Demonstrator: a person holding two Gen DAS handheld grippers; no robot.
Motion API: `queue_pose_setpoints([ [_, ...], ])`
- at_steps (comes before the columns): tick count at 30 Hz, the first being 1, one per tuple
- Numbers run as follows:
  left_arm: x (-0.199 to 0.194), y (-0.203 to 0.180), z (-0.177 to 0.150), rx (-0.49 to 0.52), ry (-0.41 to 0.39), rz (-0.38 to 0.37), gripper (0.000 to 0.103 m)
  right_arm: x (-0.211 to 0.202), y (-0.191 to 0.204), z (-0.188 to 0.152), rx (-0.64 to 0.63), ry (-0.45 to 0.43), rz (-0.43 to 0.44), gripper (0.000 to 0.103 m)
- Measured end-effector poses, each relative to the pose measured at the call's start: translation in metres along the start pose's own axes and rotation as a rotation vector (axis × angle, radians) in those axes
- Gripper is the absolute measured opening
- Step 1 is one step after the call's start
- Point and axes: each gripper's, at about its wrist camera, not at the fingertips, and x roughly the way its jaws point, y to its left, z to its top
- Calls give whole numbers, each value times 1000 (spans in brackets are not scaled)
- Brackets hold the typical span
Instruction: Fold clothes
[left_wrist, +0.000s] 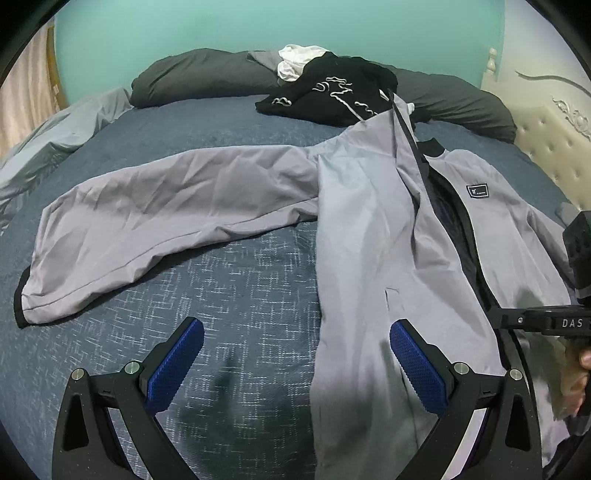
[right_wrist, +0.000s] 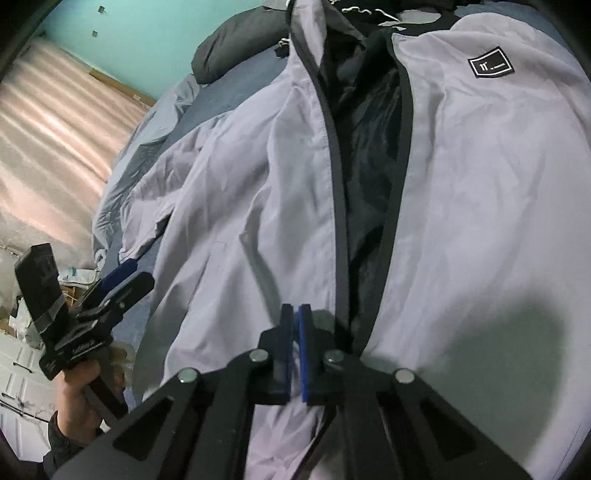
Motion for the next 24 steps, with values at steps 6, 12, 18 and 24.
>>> queue_pose_setpoints([
  [6,-1,4,-4,-3,0,4,103,5,-4,8,30,-11,-116,24],
  [12,4,13,-9,-7,17,18,103,22,2,14,5,15,-124,37],
  [18,2,16,-8,-13,13,15,103,23,4,15,5,9,-95,8],
  [24,-4,17,-11,-12,10,5,103,2,13,4,-9,-22,-16,3],
])
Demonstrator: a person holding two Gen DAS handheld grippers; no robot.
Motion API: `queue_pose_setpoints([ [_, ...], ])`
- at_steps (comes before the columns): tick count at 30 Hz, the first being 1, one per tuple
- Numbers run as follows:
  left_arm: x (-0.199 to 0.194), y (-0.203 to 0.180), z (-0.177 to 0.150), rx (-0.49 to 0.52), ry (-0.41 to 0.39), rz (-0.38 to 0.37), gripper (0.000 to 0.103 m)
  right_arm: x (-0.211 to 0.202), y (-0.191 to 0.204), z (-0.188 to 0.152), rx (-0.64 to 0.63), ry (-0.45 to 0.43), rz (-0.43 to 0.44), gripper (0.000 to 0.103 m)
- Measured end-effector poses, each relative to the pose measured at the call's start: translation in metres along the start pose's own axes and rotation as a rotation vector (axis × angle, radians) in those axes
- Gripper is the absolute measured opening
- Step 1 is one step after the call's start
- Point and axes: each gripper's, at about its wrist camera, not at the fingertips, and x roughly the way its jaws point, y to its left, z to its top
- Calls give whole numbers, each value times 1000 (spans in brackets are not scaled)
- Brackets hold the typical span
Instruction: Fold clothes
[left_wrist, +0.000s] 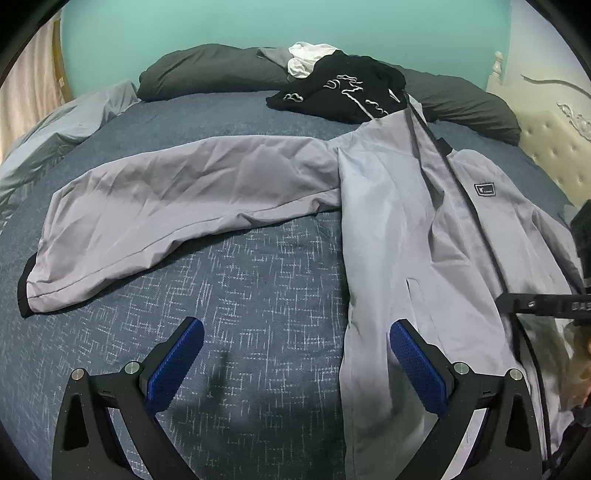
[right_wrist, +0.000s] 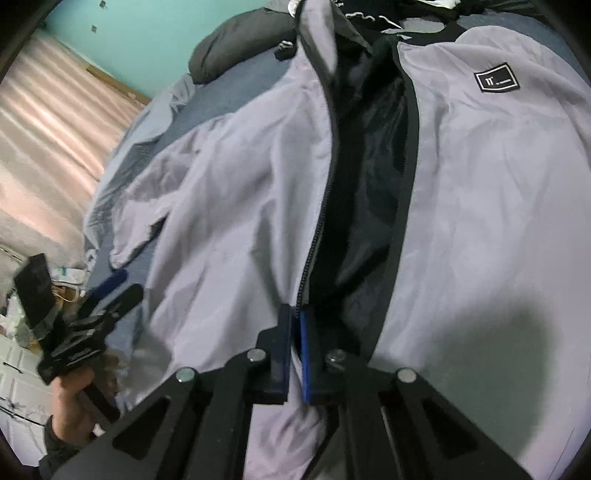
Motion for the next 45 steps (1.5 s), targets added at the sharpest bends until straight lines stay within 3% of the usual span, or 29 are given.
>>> queue_pose_setpoints([
  [7,-16,3,-5,1,-20,-6,103,-29,-2,-15,56,-56,3,3],
  [13,-29,5,-10,11,-28,-10,103,-33,-35,-33,174,-25,-43,3],
  [19,-43,11,-16,0,-41,-7,103,-42,-18,-40,96,36,-119,3],
  [24,-58,13,-27,3,-47,7,103,-30,-10,-44,105,91,-108,3],
  [31,-69,14,-43,-28,-36,-6,103,-29,0,-33,87,69,-182,8],
  [32,-70,14,-45,-32,-35,-8,103,-36,0,-32,85,56,-191,10],
  [34,-71,13,-48,-32,-32,-14,103,-54,0,-33,77,28,-218,32],
  [39,-71,10,-48,-38,-33,-28,103,-115,-26,-48,116,-9,-297,33],
  [45,-76,9,-47,-43,-46,-34,103,-181,-81,-93,248,6,-366,34],
])
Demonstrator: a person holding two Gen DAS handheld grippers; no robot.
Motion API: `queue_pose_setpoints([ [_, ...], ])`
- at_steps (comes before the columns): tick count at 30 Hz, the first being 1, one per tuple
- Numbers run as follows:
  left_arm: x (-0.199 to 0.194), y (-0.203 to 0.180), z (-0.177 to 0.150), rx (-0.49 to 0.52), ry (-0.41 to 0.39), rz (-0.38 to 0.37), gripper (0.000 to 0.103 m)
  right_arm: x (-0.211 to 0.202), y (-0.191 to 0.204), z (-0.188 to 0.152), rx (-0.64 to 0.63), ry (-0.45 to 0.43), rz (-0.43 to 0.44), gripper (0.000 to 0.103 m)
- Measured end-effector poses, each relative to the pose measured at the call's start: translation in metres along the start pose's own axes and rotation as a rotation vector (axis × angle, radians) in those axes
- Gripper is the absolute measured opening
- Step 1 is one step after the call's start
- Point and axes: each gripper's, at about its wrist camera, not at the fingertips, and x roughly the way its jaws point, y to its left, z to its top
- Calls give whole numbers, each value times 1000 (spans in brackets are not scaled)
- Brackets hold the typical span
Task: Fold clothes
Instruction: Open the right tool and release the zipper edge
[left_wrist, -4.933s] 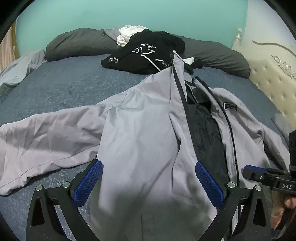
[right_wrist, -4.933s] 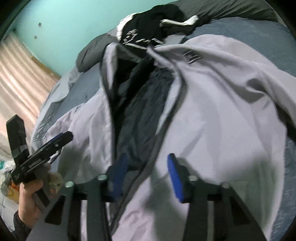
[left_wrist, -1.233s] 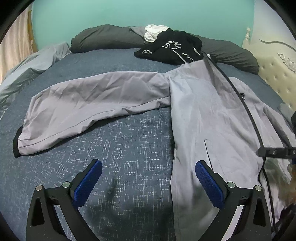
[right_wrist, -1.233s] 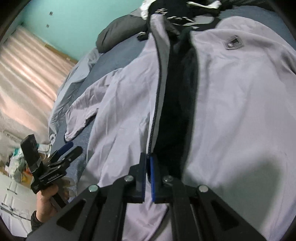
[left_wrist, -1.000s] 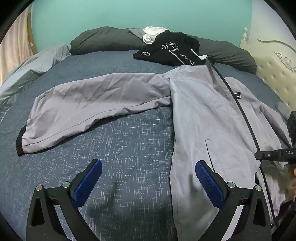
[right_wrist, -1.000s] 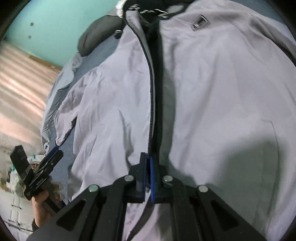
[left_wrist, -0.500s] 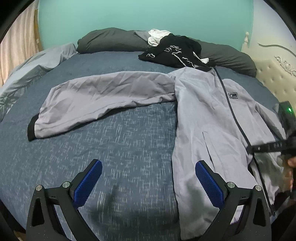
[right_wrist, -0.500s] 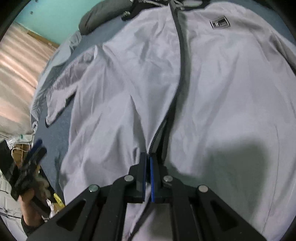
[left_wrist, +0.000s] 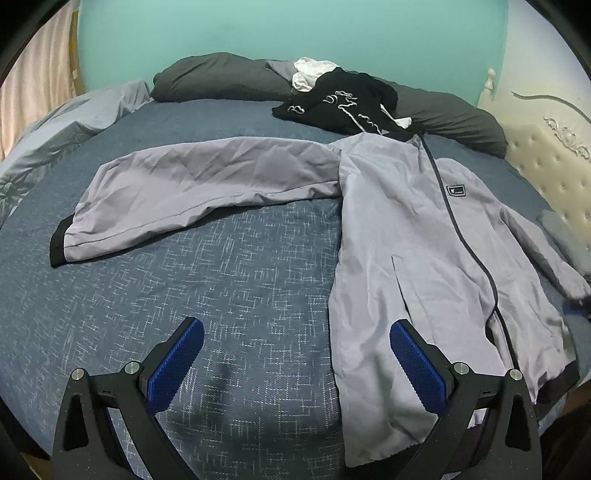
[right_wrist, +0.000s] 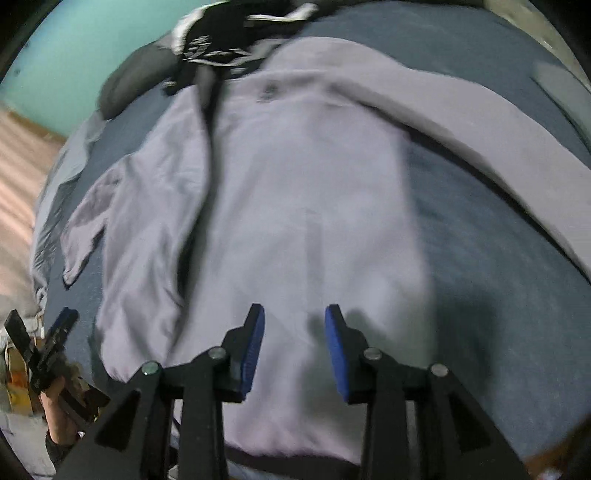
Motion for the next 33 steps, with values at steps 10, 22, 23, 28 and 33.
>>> queue_pose_setpoints([
  [10,-4,1,-4,-13,-5,18,103,-5,-40,-52,40,76,0,47],
  [22,0,2,-6,-15,5,16,103,-18,-58,-62,18,25,-3,5],
  [23,0,2,-6,-14,4,16,103,-25,-61,-61,16,17,-7,5],
  [28,-2,1,-4,-8,-3,14,103,-40,-75,-59,2,13,-63,4],
  [33,0,2,-6,-6,5,14,103,-29,-89,-63,52,18,-98,4],
])
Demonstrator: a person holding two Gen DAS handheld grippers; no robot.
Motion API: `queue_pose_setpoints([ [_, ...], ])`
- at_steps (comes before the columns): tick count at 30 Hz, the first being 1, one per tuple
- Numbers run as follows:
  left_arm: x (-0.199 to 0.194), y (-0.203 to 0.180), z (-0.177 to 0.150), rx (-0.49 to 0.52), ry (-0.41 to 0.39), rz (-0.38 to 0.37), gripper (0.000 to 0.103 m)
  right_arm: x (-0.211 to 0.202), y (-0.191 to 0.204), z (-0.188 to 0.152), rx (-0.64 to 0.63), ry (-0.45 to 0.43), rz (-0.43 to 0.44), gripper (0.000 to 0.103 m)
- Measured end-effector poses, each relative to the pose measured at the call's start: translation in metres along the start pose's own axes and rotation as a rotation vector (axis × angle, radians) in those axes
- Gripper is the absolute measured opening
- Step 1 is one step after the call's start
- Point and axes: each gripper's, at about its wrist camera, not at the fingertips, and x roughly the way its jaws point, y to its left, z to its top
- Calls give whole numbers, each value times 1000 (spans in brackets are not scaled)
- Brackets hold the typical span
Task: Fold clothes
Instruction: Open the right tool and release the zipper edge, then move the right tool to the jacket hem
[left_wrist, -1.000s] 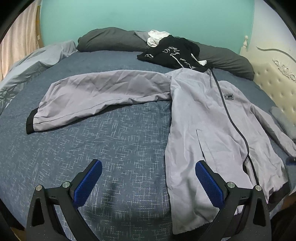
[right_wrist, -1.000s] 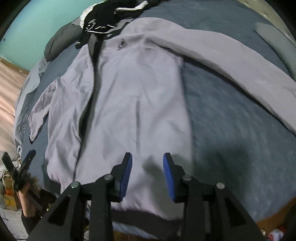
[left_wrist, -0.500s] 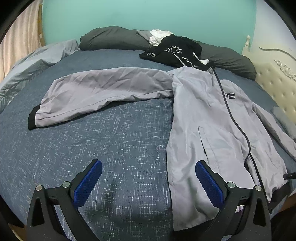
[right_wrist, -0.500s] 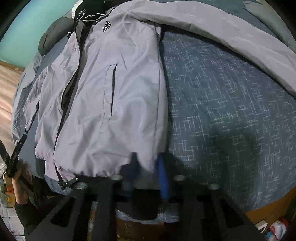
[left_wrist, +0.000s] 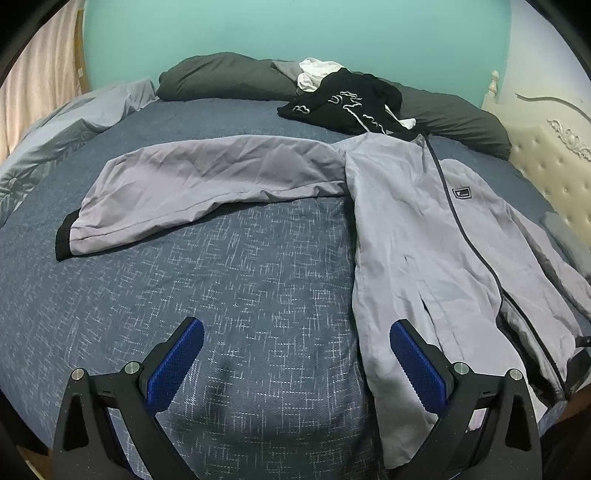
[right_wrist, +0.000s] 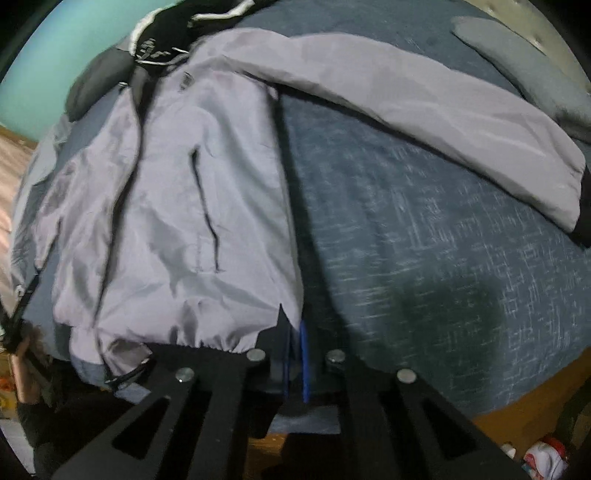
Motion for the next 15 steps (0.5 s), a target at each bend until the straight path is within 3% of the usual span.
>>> queue_pose_setpoints([
  [5,0,3,1,-4,0,2,103,-15,4,-1,38,-31,-17,12],
  [8,-2,3,2,-5,-7,2,103,-38,26,-1,-25,-89,-35,19],
  [11,-3,0,3,1,-10,0,103,-46,57,-4,-106,-84,41,19],
  [15,-3,-2,1,8,-6,-2,103,-29,111,-15,-247,-12,119,19],
])
